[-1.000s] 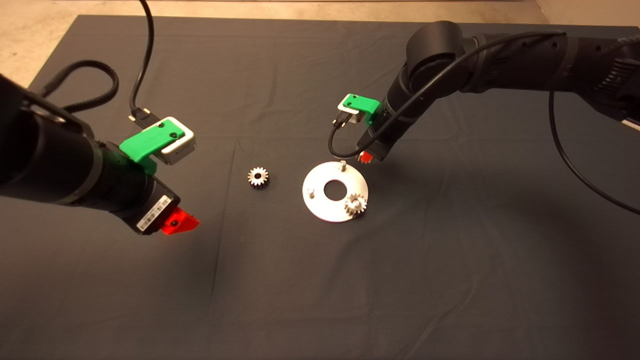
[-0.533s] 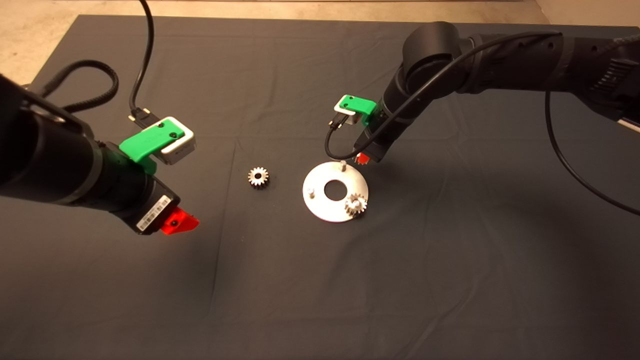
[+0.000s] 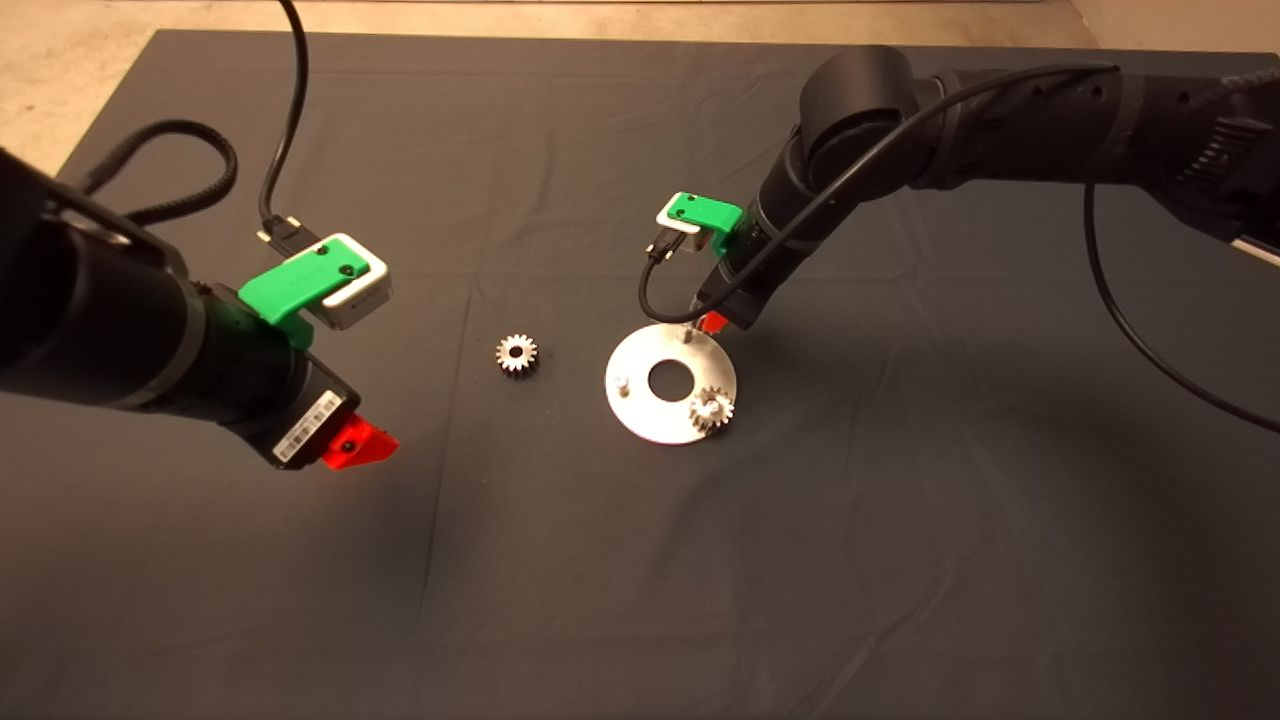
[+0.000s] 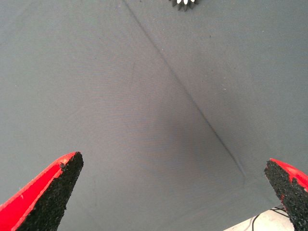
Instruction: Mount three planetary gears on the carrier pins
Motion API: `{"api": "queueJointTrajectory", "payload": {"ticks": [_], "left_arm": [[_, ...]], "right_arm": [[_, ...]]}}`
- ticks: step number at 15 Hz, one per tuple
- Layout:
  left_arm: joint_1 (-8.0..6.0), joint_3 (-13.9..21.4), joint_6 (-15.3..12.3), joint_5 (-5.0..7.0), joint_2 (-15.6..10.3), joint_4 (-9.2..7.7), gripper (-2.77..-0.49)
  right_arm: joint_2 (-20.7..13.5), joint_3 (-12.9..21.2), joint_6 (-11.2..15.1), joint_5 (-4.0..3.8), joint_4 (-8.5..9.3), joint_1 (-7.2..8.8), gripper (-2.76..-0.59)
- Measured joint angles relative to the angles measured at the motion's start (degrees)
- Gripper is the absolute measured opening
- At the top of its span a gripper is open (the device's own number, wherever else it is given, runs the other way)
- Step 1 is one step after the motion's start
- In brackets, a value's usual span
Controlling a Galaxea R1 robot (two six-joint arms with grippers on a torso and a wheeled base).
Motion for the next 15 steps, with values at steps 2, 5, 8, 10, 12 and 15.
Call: {"api": "queueJointTrajectory", "payload": {"ticks": [2,5,8,10,12,15], "left_arm": [[0.00,0.0,0.0,0.00,0.0,0.00,-0.49],[0.00,0.0,0.0,-0.02,0.0,0.00,-0.49],[0.00,0.0,0.0,0.00,0.0,0.00,-0.49],[0.00,0.0,0.0,-0.01,0.0,0.00,-0.49],[0.00,0.0,0.0,0.00,0.0,0.00,-0.49],[-0.11,0.0,0.0,0.00,0.0,0.00,-0.49]], "right_arm": [[0.0,0.0,0.0,0.02,0.02,0.00,-2.47],[0.0,0.5,0.0,0.02,0.02,-0.02,-2.48],[0.0,0.7,-0.1,0.17,0.02,-0.05,-2.48],[0.0,0.7,-0.1,0.33,0.02,-0.05,-2.48],[0.0,0.7,-0.1,1.55,0.02,-0.05,-2.48],[0.0,0.6,-0.4,2.03,0.02,-0.07,-2.48]]}}
